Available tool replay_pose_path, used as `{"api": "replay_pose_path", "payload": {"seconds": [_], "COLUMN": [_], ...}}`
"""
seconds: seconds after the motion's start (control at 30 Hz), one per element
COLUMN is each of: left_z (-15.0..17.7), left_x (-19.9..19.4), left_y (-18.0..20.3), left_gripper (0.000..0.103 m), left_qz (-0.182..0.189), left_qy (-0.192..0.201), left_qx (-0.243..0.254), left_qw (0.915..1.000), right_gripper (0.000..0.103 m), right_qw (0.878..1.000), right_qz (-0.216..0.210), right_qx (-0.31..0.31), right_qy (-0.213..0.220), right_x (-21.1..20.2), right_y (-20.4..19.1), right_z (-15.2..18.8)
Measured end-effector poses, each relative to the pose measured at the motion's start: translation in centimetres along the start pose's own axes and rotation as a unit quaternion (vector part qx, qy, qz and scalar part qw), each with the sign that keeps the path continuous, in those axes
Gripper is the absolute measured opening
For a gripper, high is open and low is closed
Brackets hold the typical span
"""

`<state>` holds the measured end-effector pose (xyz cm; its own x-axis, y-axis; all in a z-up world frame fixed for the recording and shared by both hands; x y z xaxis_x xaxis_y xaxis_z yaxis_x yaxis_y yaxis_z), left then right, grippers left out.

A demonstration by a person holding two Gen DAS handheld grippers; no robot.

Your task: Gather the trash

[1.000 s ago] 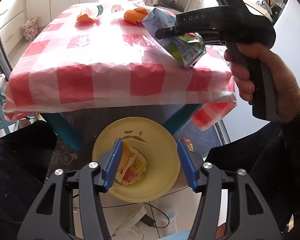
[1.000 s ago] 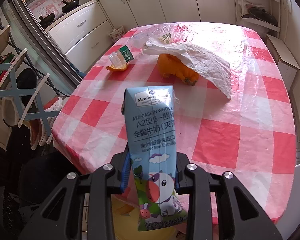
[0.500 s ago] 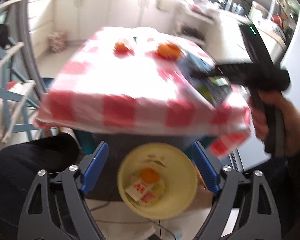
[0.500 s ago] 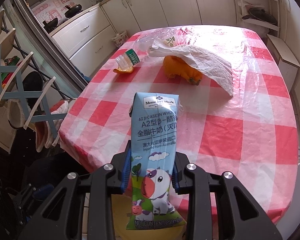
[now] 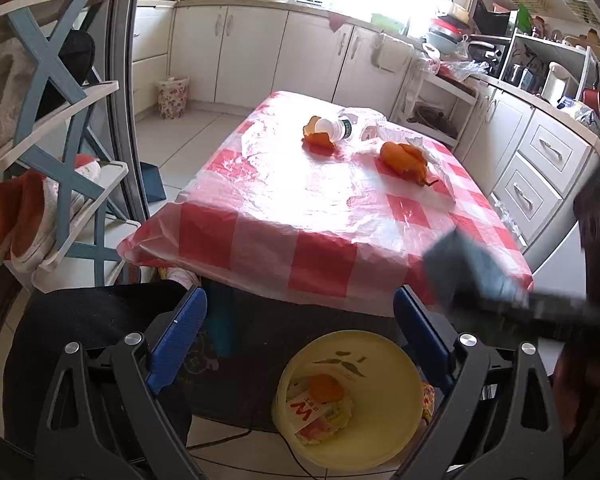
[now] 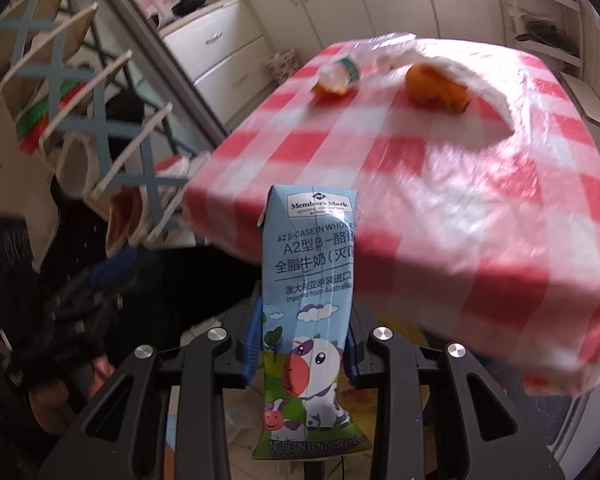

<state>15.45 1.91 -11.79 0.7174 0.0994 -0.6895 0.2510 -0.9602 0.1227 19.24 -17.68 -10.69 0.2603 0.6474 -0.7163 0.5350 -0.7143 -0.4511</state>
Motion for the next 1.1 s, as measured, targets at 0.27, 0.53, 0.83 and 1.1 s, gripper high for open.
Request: {"api": "replay_pose_path", "payload": {"seconds": [0.27,0.53,0.83,1.1], "left_z": [0.1,0.0,0.2,0.3], "left_x": [-0.7,-1.0,-1.0,-1.2], "left_y": [-0.7,-1.7,-1.7,-1.3], "left_gripper": [0.092,0.092,0.092,0.092], "left_qz": [0.005,0.004,0.004,-0.002], "left_qy": [0.012,0.018,0.02,0.026], "left_qx": [-0.016,-0.033,-0.026,-0.019], "left_qw": [0.9998,0.9993,0.9994,0.9995], "right_gripper": [0.036,0.051,0.056,0.057], "right_qw": [0.993,0.993,0.994,0.996], "right_qz": [0.029,0.043,0.046,0.04], "right_qx": [-0.029,-0.007,-0.004,-0.001], "right_qy": [-0.108,-0.113,-0.101,-0.078], "right_x": [5.2,6.0,5.9,4.9], "right_y": [-1.4,-0.3,-0.3,-0.3], "right_z": [3.7,3.3,3.7,3.3]}}
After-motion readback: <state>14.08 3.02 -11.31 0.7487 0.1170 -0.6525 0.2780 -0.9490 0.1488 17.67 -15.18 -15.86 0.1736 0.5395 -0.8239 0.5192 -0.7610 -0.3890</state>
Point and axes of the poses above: each gripper's, at about its wrist camera, not at the fingertips, and x roughly the way its jaws point, y to its right, z to its underside, the point moved 2 cm from there along x, roughly the way its jaws point, and after that the axes turned 7 degrees about -z, right-handed, at the moved point
